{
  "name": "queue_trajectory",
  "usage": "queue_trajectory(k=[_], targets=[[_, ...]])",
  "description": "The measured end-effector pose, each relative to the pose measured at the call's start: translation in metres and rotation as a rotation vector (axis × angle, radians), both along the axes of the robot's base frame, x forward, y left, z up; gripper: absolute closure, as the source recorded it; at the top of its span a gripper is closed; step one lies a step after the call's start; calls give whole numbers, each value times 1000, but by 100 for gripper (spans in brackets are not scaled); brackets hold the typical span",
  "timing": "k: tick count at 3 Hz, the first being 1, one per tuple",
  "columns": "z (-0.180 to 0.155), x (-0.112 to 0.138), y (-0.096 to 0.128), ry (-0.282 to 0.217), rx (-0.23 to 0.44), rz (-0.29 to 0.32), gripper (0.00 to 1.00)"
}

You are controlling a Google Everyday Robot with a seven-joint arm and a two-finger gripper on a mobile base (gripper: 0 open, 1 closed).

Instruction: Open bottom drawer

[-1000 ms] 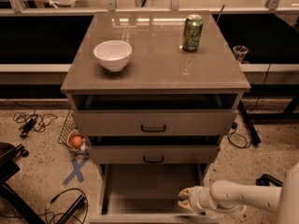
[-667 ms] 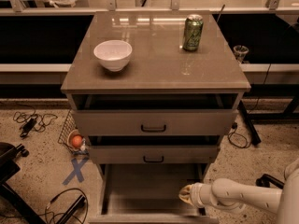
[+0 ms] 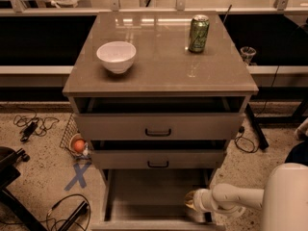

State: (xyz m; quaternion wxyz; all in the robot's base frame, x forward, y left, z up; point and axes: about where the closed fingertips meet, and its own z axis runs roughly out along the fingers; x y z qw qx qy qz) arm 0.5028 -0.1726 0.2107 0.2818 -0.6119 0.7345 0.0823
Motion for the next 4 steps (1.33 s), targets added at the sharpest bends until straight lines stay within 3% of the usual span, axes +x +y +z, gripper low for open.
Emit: queue_trajectory(k=[2, 3, 4], targets=[[-34, -16, 24, 36, -6, 48, 100], [-40, -32, 28, 46, -14, 60, 100], [-46, -65, 31, 75, -19, 63, 100]])
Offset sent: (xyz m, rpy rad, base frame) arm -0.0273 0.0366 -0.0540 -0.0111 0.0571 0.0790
